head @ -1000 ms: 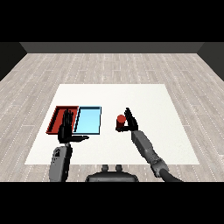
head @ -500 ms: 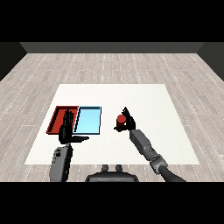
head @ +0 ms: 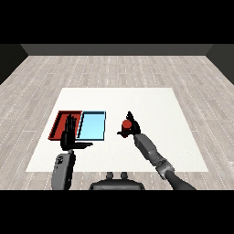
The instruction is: Pick the red can and put it in the red box
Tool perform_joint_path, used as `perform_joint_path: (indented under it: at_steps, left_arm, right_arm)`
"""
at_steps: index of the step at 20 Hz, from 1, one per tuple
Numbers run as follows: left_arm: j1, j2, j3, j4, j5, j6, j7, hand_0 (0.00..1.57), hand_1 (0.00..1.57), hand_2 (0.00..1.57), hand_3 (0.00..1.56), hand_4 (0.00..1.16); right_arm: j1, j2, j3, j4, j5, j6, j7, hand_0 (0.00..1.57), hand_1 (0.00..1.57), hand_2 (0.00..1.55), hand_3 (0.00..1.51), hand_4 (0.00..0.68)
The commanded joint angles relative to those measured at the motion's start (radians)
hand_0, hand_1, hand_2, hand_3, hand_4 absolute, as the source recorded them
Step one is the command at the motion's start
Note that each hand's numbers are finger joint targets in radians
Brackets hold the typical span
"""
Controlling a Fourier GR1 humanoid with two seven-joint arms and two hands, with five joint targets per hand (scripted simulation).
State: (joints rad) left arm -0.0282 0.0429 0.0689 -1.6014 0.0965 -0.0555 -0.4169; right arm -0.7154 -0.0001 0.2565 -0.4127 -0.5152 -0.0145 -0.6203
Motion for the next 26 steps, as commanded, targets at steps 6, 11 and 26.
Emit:
perform_joint_path:
  at_steps: [6,11,26]
  left_arm:
    - [0.004,-0.017,-0.022,-0.041,-0.027,0.036,0.024,0.00,0.00,0.00,0.00,0.00]
    - [0.013,0.024,0.011,-0.058,0.020,-0.011,0.051,0.00,0.00,0.00,0.00,0.00]
    - [0.043,-0.039,-0.105,-0.046,-0.053,0.000,0.031,0.00,0.00,0.00,0.00,0.00]
  right_arm:
    - [-0.024,0.000,0.066,-0.005,-0.069,-0.235,0.056,1.46,1.46,1.46,1.42,0.611]
    - [-0.051,0.000,0.103,0.105,-0.112,-0.225,-0.044,1.47,1.47,1.45,1.40,0.595]
    - [-0.036,-0.052,0.176,-0.272,0.025,-0.381,0.105,1.42,1.42,1.43,1.37,0.621]
